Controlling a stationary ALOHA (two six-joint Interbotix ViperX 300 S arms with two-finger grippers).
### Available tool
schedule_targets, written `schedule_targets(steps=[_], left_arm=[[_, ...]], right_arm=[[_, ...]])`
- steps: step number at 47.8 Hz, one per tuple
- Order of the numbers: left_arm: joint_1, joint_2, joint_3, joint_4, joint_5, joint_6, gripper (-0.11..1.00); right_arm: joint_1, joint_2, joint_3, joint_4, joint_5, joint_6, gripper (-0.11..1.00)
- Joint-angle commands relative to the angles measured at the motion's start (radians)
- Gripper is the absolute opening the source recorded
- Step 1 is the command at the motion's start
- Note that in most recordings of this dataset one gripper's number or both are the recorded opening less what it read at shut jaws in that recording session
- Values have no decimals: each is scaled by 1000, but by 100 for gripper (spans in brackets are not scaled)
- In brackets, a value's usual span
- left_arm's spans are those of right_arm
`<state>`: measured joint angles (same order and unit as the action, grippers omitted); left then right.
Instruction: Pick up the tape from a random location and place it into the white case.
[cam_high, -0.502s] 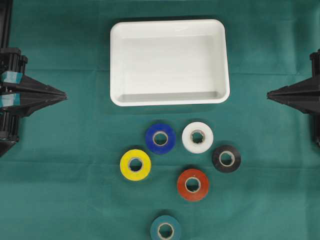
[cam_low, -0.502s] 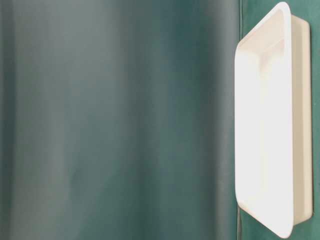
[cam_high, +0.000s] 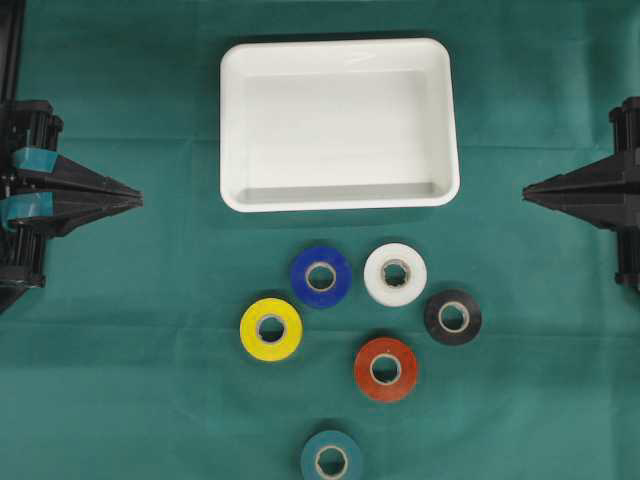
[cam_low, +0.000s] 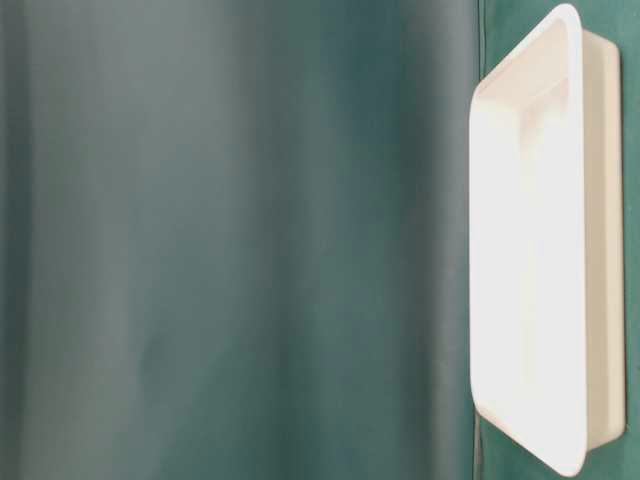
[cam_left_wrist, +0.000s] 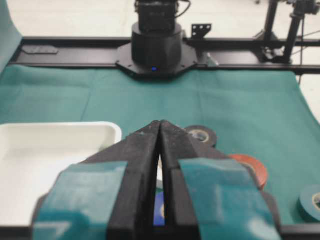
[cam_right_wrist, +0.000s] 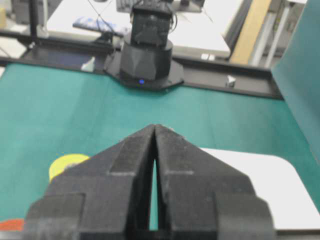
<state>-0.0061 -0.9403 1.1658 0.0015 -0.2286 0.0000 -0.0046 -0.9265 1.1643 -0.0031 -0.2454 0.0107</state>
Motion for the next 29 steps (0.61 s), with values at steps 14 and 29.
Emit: schedule_targets(steps=[14,29], left_arm=[[-5,8,-25,0,-3,0,46],[-5,8,-25,0,-2,-2,94]], right_arm=[[-2,3,-41,9,40,17,52],[-3,3,-52,9,67,25,92]])
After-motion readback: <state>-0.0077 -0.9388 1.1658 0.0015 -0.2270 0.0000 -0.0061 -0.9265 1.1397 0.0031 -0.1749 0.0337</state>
